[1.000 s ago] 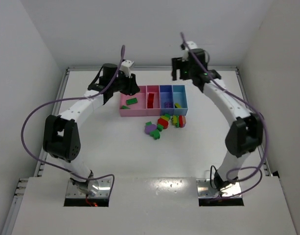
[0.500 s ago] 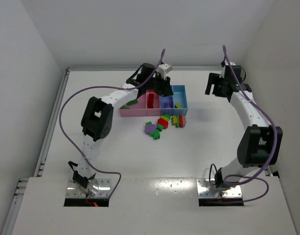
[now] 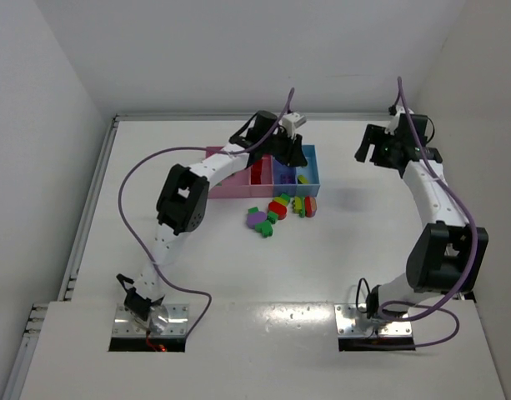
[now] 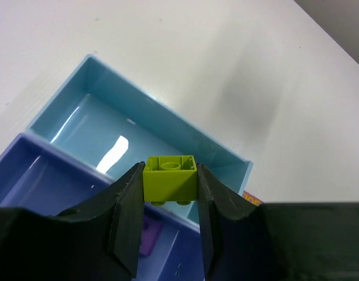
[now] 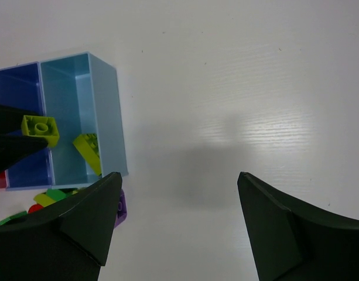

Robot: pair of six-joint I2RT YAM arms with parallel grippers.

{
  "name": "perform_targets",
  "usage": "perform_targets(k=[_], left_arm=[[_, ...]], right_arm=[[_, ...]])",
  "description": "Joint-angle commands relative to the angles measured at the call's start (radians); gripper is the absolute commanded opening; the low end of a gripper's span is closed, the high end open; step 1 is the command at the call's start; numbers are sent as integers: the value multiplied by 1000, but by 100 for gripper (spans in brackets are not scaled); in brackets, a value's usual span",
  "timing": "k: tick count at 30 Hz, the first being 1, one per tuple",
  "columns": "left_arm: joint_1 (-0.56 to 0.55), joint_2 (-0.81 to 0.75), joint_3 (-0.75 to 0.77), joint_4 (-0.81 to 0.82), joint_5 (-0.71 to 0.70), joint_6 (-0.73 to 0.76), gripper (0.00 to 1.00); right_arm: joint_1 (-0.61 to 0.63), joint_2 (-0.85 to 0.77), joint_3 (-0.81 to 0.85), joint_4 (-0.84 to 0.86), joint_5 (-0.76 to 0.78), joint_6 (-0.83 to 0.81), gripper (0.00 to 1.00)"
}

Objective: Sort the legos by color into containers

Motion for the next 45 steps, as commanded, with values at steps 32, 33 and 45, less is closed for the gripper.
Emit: perform_targets(k=[32,33,45], left_arm=[[197,-635,-375,-253,-34,76,100],[221,-635,-399,-262,5,92,100],[374,-922,-680,-349,-275,104,100]], right_arm=[[350,-42,-132,-276,-600,-1026,75],[370,-42,-132,-276,-600,-1073,75],[672,284,142,-397,-610,-835,36]])
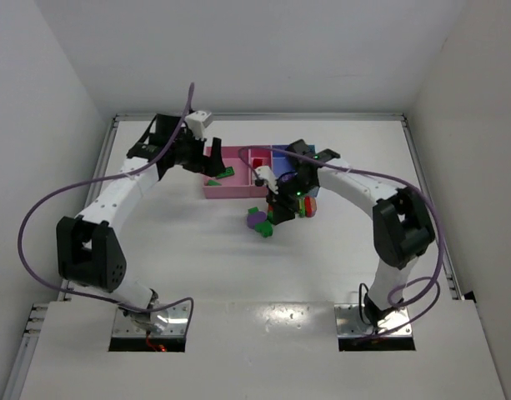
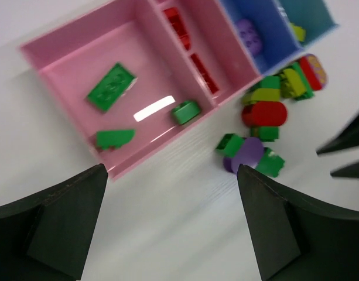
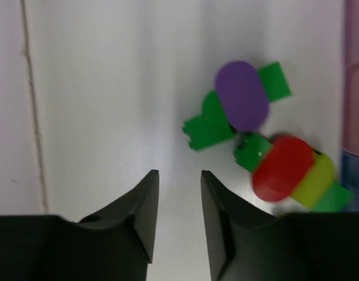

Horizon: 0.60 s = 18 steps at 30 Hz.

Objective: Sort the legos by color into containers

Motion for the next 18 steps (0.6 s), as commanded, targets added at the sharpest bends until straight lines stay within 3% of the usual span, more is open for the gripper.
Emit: perform_targets(k=[1,5,9,15,18], left_arm=[[51,-123,-29,14,-164,-58,100],[83,-195,-96,37,-251,-110,100],[95,-228,-135,37,-332,-143,100],[95,-228,-144,37,-353,-163,100],[95,-228,-144,37,-353,-163,100]], right_arm=[[91,18,25,31,-20,256,34],[154,-68,-140,244,90,552,29],[177,-88,-183,370,334,880,34],[177,-88,-216,425,534,1134,32],[186,-56,-206,447,545,1168,32]])
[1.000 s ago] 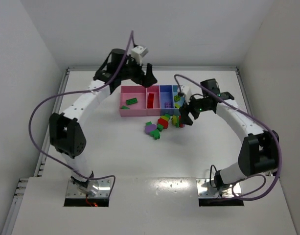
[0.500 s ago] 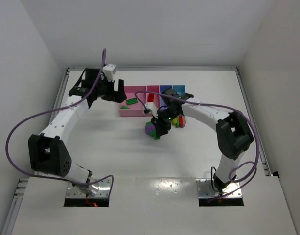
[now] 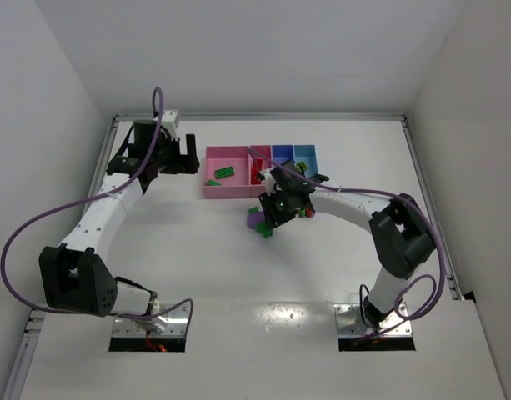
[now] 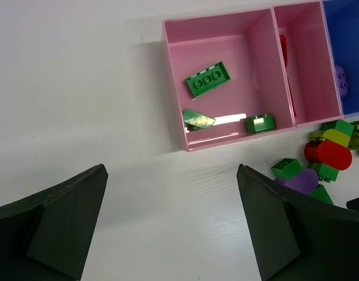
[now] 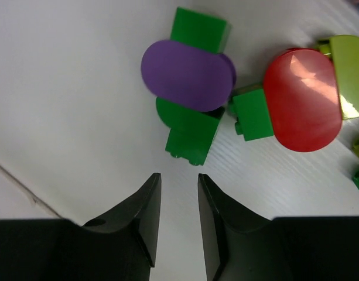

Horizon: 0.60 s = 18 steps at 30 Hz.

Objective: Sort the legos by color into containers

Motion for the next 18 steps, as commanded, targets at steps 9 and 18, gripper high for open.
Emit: perform_targets(k=[9,18], left_arm=[[4,-18,-11,24,-24,-15,100],[4,2,-11,24,-24,-15,100]], right_arm=[[37,125,89,60,112,194,61],[37,144,61,72,126,185,58]])
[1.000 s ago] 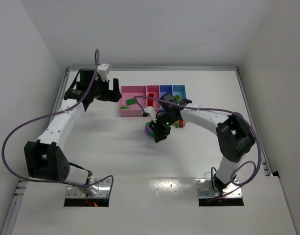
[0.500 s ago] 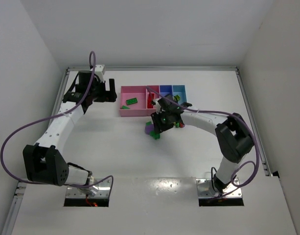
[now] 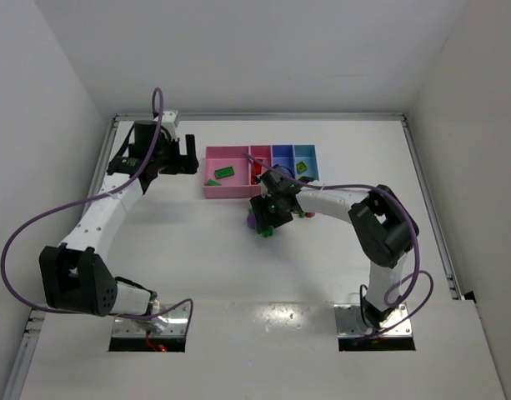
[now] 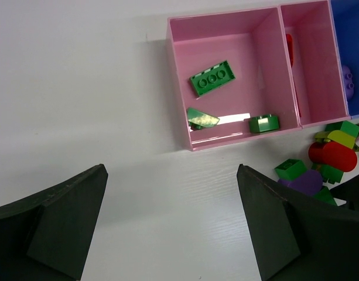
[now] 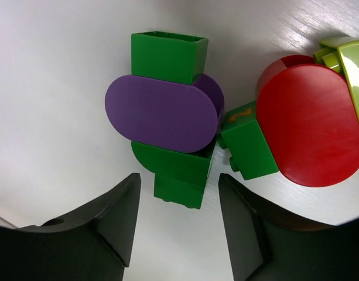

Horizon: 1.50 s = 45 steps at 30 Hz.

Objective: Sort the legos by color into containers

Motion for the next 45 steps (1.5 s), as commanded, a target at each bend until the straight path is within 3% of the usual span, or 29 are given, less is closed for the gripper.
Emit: perform_targets(k=[1,4,14,18,19,22,28,33,36,45], left_arm=[[4,1,-7,24,4,-12,100],[4,10,-7,24,4,-1,100],[4,10,-7,24,14,20,100],[4,10,-27,24,24,20,100],[4,10,-27,24,36,20,100],[4,-14,-36,24,132,89,100],[23,-23,-54,-48,468,172,98],[23,33,-99,-70,789,163,91],[23,72,-125,-59,888,143,91],[-26,211,-41,-59,1018,100,91]], right_arm=[[4,6,7,36,24,15,56],[4,15,-13,54,42,4,47],[13,15,-83,74,90,-25,43],[13,-3,-122,109,99,-37,27],[13,-14,-122,109,108,-37,17],[24,-75,-143,146,122,-94,3],[33,-314,-275,281,68,-281,0],[24,-527,-385,327,1,-454,0],[33,-583,-421,373,-9,-548,0],[67,-549,-358,419,24,-579,0]])
